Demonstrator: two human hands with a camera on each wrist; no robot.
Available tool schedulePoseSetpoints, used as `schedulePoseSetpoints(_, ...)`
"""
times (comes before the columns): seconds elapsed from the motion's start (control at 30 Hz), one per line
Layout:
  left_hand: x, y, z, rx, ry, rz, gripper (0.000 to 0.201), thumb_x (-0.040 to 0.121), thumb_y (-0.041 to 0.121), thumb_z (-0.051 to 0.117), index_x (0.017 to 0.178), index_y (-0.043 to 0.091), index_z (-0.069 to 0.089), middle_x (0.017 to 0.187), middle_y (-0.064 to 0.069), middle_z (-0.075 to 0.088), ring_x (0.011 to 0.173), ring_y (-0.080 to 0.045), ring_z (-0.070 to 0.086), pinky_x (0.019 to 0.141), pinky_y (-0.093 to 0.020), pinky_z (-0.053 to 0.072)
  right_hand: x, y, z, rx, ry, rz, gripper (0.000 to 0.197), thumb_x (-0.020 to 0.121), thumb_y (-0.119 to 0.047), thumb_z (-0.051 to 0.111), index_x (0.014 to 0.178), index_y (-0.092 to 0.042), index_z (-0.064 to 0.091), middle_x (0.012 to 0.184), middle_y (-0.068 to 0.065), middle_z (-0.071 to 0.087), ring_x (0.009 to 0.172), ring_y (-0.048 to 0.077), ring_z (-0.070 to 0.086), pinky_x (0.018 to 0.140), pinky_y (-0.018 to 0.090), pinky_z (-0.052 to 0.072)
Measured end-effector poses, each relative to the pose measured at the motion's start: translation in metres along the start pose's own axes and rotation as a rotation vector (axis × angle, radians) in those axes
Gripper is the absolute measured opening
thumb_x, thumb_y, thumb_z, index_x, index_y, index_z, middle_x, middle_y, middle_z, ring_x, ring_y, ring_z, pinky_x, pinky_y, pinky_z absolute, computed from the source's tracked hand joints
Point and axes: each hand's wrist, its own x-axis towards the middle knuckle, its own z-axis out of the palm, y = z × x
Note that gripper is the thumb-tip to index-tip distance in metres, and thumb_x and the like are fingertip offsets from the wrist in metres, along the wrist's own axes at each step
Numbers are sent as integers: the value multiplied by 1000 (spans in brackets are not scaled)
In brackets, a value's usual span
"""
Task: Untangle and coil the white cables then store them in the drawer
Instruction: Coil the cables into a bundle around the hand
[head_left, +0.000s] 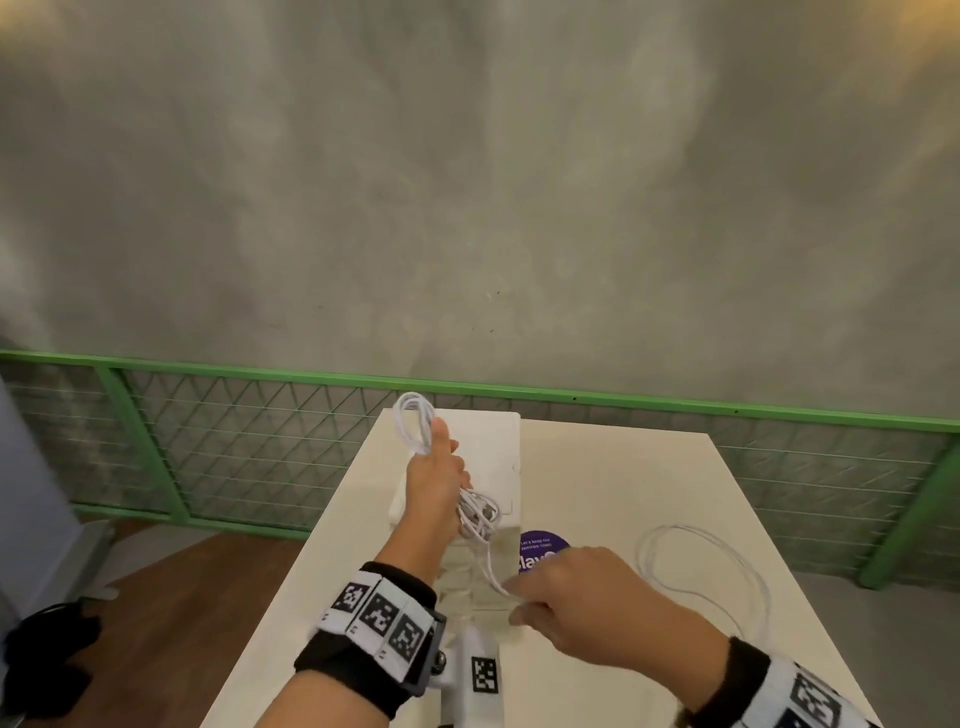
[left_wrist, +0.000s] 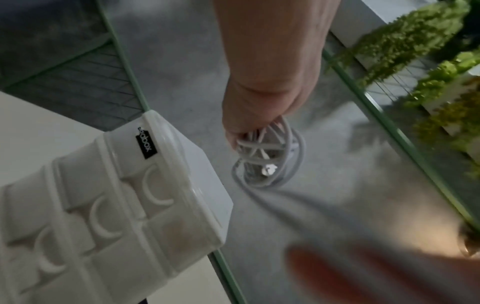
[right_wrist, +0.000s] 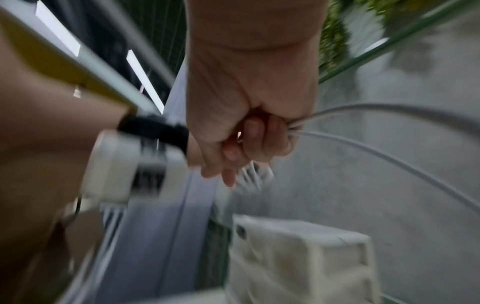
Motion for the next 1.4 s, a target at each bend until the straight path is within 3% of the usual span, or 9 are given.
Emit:
schedulePoseSetpoints(0.27,-29,-18,20,385,-238,-82,67,91,62,20,88,8,58,80,-9,61,70,-21,59,55,-25,45,32,11,-45,105,206,155,19,82,-38,58,92,-28,71,93,0,72,82,19,60,66,26,38)
schedulePoseSetpoints(0.37,-32,-22,20,283,-376,-206,87,83,73,12,115,8,60,92,-13,70,82,-24,68,59,-26,54,36,16,-45,165,202,236,21,75,-39,66,92,-27,71,92,-1,72,86,18,62,64,25,38)
schedulePoseSetpoints(0.5,-39,-26,11,317,-619,-135,73,80,75,23,82,16,65,52,2,63,49,-9,59,48,-20,46,42,27,-42,193,172,313,22,68,-36,69,87,-25,68,87,-2,70,80,19,62,56,24,38)
schedulePoseSetpoints(0.6,-38,-33,1,475,-752,-85,33,63,43,75,68,14,58,58,-2,51,55,-14,50,56,-25,41,43,36,-46,268,145,337,12,68,-26,74,72,-28,62,69,-11,56,73,16,55,55,24,37)
schedulePoseSetpoints(0.67,-40,-35,-3,601,-818,-77,22,60,10,75,72,15,57,65,-4,49,63,-17,49,61,-28,42,40,38,-51,325,82,322,22,62,-29,81,70,-29,60,65,-15,53,69,11,54,55,22,39)
schedulePoseSetpoints(0.8,-43,-42,-5,833,-829,-91,30,77,-8,62,82,18,48,71,2,44,67,-11,44,67,-24,41,34,44,-70,293,-54,268,26,70,-18,77,94,-19,68,68,-16,57,71,6,54,58,16,40)
schedulePoseSetpoints(1.0,-52,-38,-1,901,-934,-60,12,89,15,58,100,17,56,82,4,53,77,-10,49,72,-23,41,34,59,-84,304,-43,212,21,81,-18,67,102,-20,71,72,-8,61,68,5,54,62,14,40)
schedulePoseSetpoints(1.1,-52,-37,0,839,-940,-89,12,92,14,54,81,19,57,61,10,56,57,-3,49,60,-17,42,33,69,-81,386,-7,237,17,81,-23,67,96,-19,73,85,-4,70,83,12,62,77,26,49)
schedulePoseSetpoints(1.4,-41,-36,-20,507,-782,-228,20,93,12,52,77,7,62,58,-2,59,43,-6,53,49,-20,49,13,117,-73,502,219,459,22,84,-37,62,89,-18,73,63,-12,58,51,5,41,51,19,33)
